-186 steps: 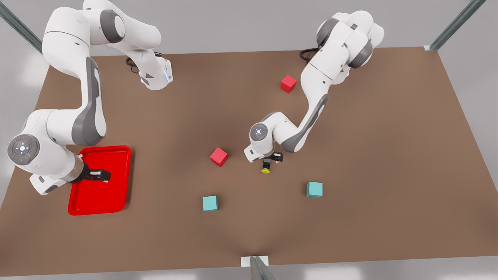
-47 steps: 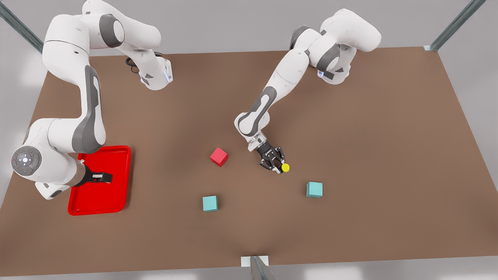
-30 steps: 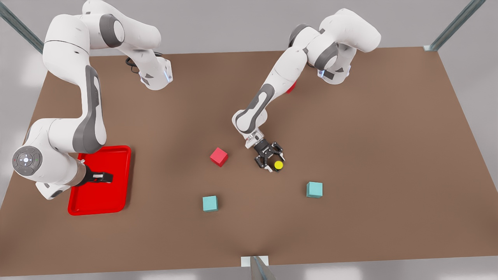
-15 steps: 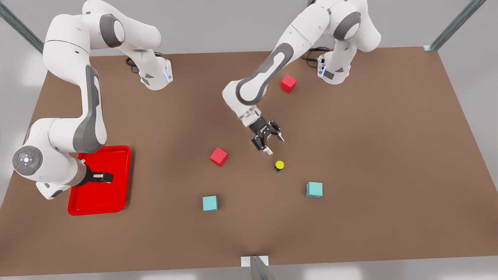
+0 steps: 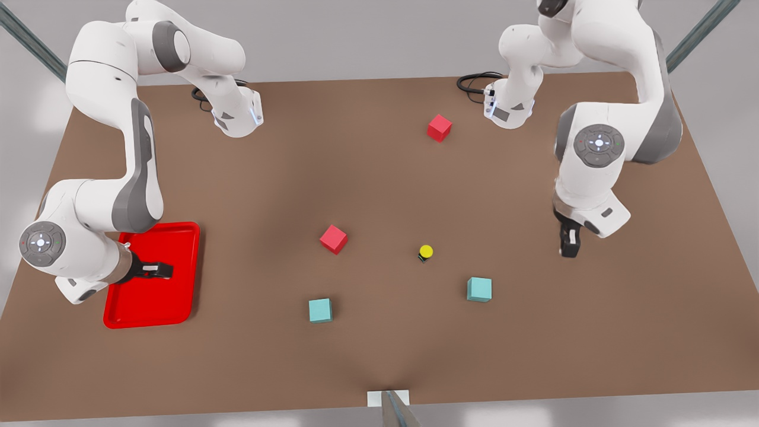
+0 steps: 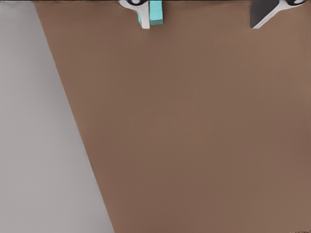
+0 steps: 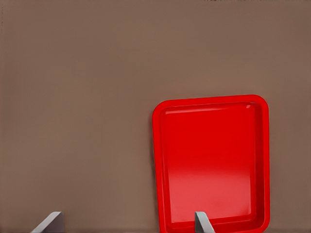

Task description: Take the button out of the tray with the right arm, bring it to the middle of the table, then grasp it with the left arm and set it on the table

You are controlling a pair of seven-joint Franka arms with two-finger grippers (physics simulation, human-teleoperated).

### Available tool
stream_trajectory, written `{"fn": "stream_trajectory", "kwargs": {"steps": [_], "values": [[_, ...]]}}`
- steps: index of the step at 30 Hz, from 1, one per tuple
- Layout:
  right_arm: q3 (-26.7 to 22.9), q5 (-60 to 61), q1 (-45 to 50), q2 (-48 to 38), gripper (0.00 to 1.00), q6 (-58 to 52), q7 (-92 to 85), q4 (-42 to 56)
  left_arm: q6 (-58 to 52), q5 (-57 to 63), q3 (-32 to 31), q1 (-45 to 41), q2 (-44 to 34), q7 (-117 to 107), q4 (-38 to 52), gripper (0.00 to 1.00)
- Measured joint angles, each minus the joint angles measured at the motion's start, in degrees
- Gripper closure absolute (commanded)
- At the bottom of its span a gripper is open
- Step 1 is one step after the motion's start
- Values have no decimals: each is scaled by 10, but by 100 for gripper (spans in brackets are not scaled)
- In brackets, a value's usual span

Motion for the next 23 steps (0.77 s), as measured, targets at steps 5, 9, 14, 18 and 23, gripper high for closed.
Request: {"fn": "stream_trajectory", "kwargs": {"steps": [5,9,14,18,23], "values": [[0,0,-1,0,0,0,0,0,-28,-94,2,43,-160,218,-140,0],[0,0,-1,0,0,0,0,0,-27,-110,1,53,-167,360,-162,0],[0,0,0,0,0,0,0,0,-27,-114,-1,51,-165,499,-164,0],[0,0,1,-1,0,-1,0,0,-27,-115,-1,42,-165,586,-164,0],[0,0,1,-1,0,-1,0,1,-27,-115,-1,34,-165,671,-163,0]]}}
